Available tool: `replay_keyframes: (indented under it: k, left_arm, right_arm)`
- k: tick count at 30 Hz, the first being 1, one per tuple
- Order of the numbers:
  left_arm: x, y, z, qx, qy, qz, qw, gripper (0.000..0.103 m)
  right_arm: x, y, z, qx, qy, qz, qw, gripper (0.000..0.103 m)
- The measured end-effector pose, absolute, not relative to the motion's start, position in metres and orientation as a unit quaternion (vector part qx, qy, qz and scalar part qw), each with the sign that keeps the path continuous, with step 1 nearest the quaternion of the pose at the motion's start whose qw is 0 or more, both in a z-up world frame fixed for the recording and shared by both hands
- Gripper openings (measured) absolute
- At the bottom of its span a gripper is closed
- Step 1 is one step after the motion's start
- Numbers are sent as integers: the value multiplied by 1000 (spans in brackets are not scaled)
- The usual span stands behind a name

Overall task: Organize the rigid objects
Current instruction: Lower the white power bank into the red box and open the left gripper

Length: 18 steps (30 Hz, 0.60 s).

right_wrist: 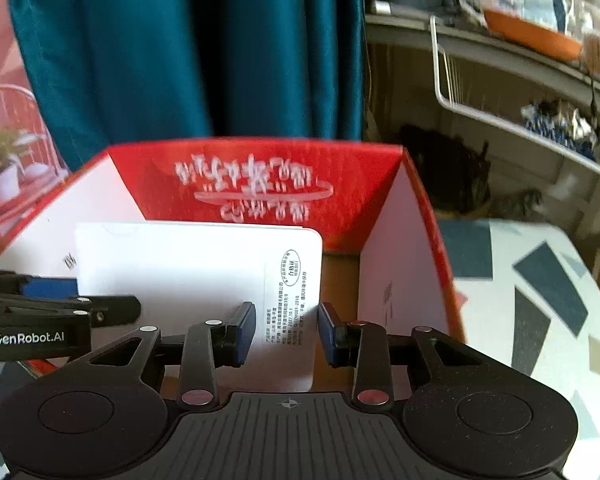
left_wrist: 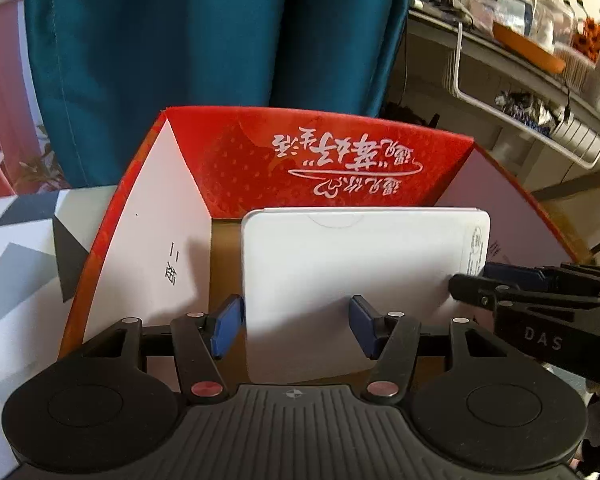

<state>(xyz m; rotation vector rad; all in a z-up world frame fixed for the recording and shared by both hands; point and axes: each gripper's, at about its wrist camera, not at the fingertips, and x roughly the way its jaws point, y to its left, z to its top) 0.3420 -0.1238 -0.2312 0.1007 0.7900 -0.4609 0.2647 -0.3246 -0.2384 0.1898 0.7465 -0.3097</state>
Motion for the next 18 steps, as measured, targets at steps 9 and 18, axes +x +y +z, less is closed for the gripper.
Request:
replay_keyframes:
  k: [9, 18]
  left_arm:
    - [335, -119, -229, 49, 369, -223, 901, 60]
    - [302, -98, -194, 45, 300, -232, 924, 92]
  right_arm:
    - [266, -321, -241, 143, 393, -156, 895, 31]
    - [239, -315, -218, 110, 351, -140, 919, 46]
